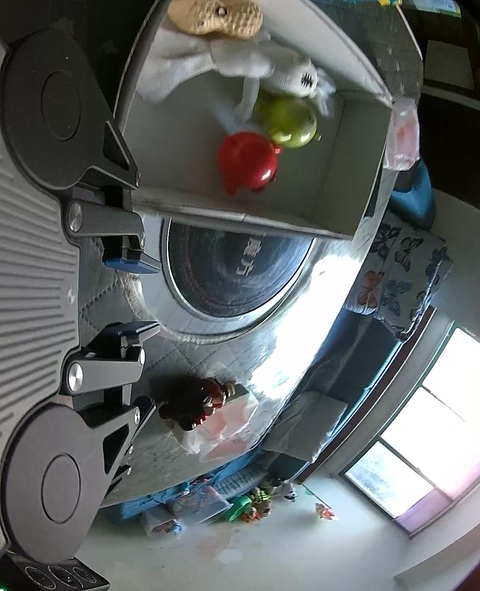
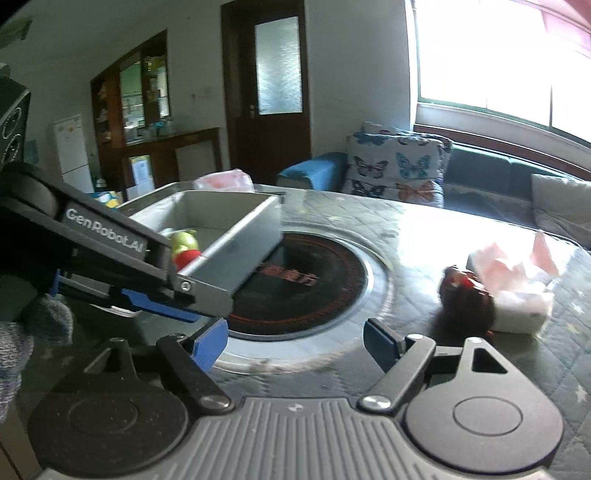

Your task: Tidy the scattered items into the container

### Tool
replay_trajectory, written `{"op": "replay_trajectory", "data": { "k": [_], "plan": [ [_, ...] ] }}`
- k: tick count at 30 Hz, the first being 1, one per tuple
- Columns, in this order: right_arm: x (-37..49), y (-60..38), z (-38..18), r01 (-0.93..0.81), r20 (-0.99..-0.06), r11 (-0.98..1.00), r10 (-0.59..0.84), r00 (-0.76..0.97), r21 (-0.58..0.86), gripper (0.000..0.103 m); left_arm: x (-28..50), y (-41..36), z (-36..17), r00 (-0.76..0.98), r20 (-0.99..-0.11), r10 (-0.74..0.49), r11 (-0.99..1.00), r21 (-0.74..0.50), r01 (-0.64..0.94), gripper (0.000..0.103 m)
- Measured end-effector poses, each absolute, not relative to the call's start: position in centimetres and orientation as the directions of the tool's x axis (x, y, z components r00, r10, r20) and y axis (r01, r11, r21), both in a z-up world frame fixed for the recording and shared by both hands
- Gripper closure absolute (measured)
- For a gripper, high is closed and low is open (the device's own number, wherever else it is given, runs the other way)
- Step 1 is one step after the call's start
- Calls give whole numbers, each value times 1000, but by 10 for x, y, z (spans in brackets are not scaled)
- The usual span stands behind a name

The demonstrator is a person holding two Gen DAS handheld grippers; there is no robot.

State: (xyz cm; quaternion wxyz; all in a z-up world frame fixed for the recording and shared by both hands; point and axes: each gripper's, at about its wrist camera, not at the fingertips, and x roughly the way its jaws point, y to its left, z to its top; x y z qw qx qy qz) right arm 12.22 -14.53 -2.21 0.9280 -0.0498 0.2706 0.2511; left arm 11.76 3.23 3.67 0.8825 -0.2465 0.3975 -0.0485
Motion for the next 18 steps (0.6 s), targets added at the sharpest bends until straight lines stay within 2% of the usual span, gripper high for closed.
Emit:
{"op": "replay_trajectory", "data": {
  "k": [18],
  "plan": [
    [194, -227, -47, -271, -560, 961, 252, 789, 51, 21, 170, -3, 12, 617, -719, -320, 865, -487, -118, 72]
  ]
}}
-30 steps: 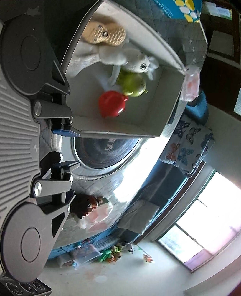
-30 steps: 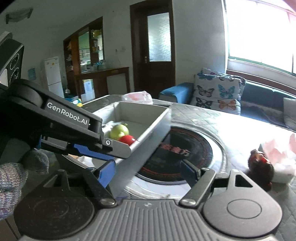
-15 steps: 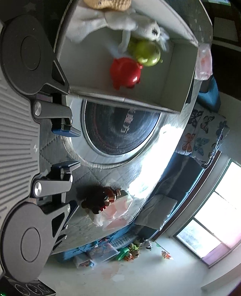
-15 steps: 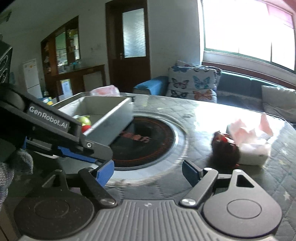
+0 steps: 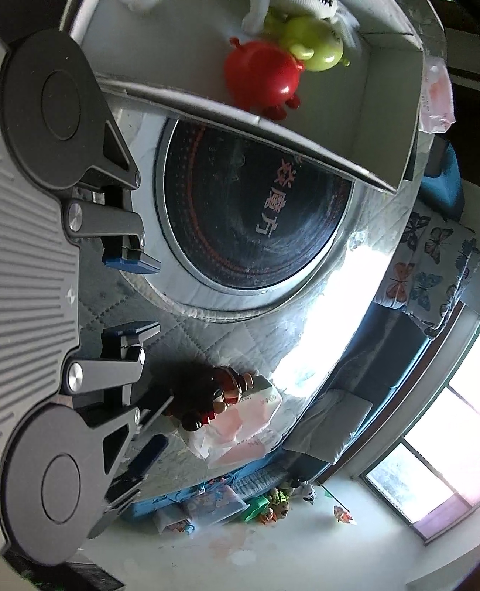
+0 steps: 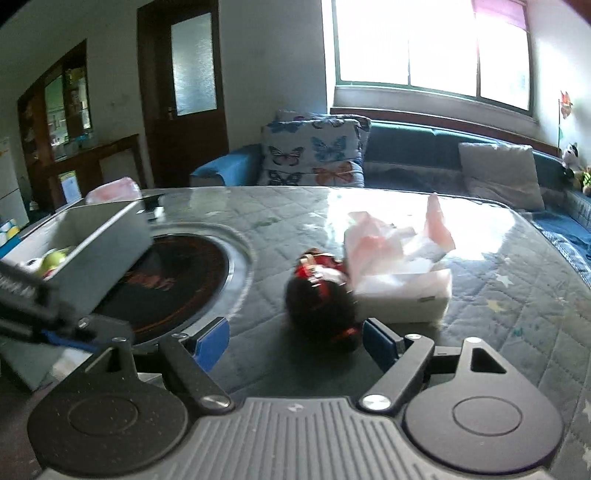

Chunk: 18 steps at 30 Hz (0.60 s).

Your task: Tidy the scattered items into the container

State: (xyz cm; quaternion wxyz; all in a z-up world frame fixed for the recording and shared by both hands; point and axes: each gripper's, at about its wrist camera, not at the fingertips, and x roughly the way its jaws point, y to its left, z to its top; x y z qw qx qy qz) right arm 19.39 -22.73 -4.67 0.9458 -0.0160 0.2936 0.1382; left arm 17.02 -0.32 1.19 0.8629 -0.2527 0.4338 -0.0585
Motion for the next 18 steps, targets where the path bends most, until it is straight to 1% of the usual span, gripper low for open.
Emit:
{"op": "replay_trajectory", "data": {
  "k": [5, 9, 14, 18],
  "plan": [
    [218, -230, -56, -277, -586, 960, 249, 771, 44, 22, 175, -3, 6, 604, -731, -316, 864, -485, -136, 72],
    [226, -226, -63, -300, -609, 952, 277, 743, 67, 24, 178, 0, 4, 602, -736, -310, 862, -485, -150, 72],
    [224, -215, -64, -336, -607, 940, 300, 736, 58, 24, 179, 3, 1, 598, -740, -309, 857, -489, -162, 72],
    [234, -210, -67, -331, -613, 943, 279, 739, 30, 25, 178, 4, 1, 598, -738, -313, 854, -495, -164, 72]
  ]
}}
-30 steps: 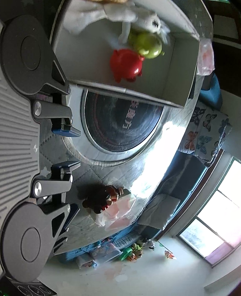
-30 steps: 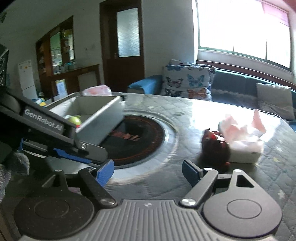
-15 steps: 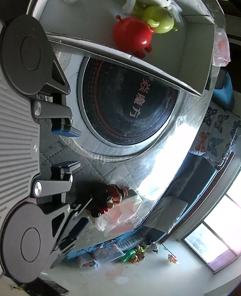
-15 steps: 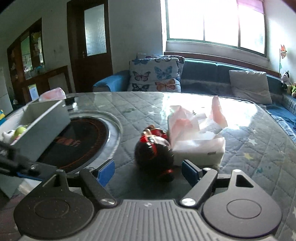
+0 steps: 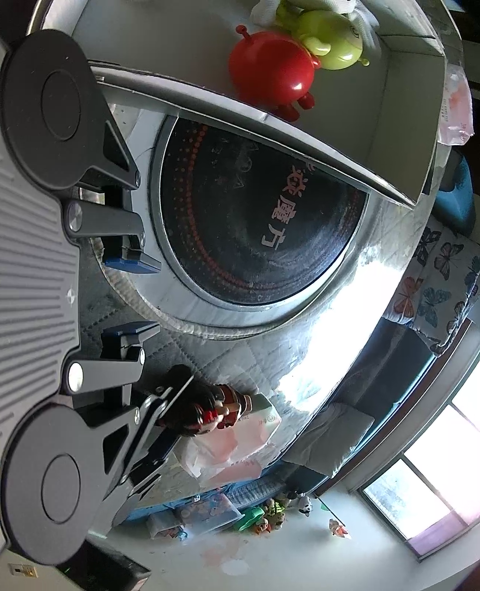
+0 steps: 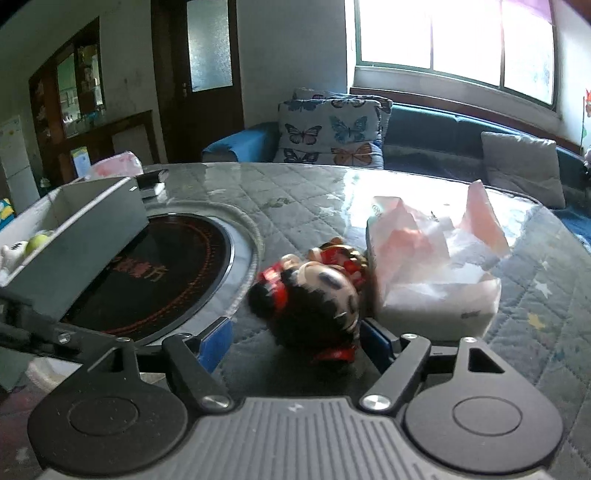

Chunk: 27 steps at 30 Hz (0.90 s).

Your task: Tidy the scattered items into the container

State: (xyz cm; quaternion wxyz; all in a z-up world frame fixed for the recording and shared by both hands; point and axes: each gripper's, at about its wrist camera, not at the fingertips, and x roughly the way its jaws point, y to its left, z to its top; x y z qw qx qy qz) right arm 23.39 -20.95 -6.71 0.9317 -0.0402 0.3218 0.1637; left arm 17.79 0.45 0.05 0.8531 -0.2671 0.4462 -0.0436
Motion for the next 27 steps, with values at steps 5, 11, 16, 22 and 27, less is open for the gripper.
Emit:
{"op": "replay_trajectory", "data": {
  "k": [5, 11, 16, 22, 27],
  "plan": [
    [247, -203, -73, -335, -625, 942, 281, 729, 32, 32, 177, 7, 0, 597, -740, -310, 851, -496, -172, 72],
    [240, -202, -75, -346, -627, 938, 286, 725, 28, 42, 173, 10, 1, 599, -738, -310, 847, -500, -179, 72],
    [221, -203, -72, -374, -637, 927, 304, 709, 27, 42, 165, 9, 5, 604, -735, -309, 849, -499, -174, 72],
    [182, -209, -67, -393, -637, 918, 336, 694, 56, 42, 151, 7, 12, 616, -720, -320, 850, -506, -149, 72],
    [145, -212, -64, -419, -634, 905, 366, 682, 72, 42, 135, 0, 16, 612, -705, -358, 849, -519, -102, 72]
  ]
}}
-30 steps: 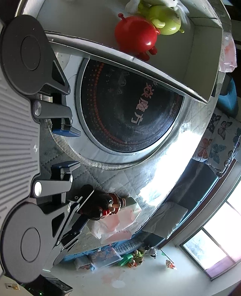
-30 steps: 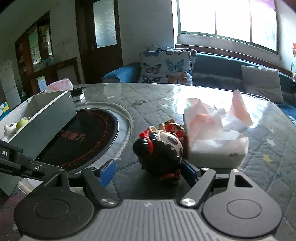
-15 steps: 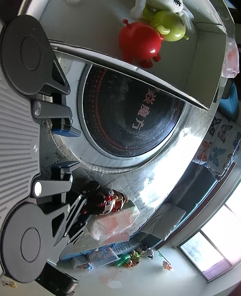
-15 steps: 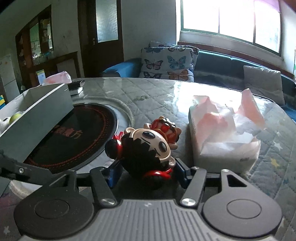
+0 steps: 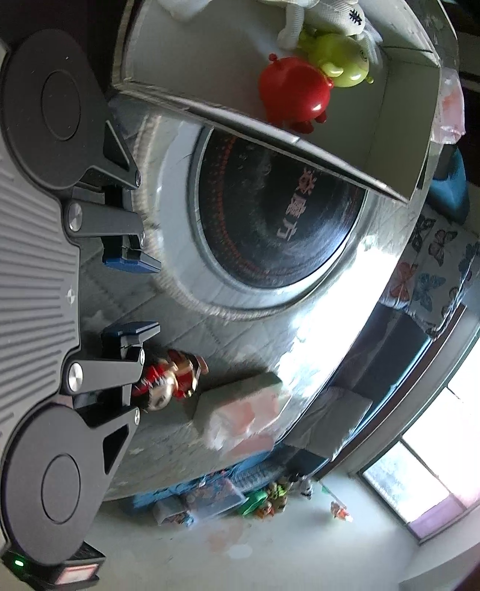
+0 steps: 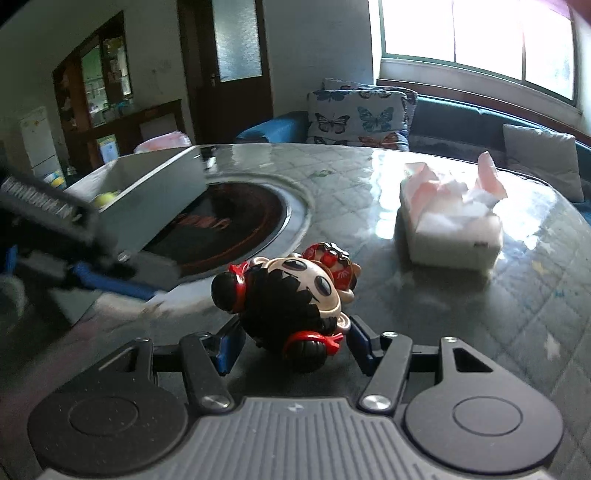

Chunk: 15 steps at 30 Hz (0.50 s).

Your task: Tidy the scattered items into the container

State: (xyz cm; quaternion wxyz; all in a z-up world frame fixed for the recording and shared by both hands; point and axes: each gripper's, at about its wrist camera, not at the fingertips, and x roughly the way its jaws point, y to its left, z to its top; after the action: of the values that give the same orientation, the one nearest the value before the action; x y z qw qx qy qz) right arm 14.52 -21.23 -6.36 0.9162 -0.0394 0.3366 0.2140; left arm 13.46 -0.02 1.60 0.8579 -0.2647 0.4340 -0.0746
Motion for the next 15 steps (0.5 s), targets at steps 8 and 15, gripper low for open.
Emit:
{"op": "replay_trajectory", "data": {
  "k": [8, 15],
  "plan": [
    [95, -205, -62, -481, -642, 875, 397, 655, 50, 42, 111, -4, 13, 577, -694, -431, 830, -556, -49, 72],
    [77, -202, -63, -495, -647, 867, 410, 642, 58, 41, 98, 0, 20, 577, -659, -482, 800, -599, -17, 70]
  ]
}}
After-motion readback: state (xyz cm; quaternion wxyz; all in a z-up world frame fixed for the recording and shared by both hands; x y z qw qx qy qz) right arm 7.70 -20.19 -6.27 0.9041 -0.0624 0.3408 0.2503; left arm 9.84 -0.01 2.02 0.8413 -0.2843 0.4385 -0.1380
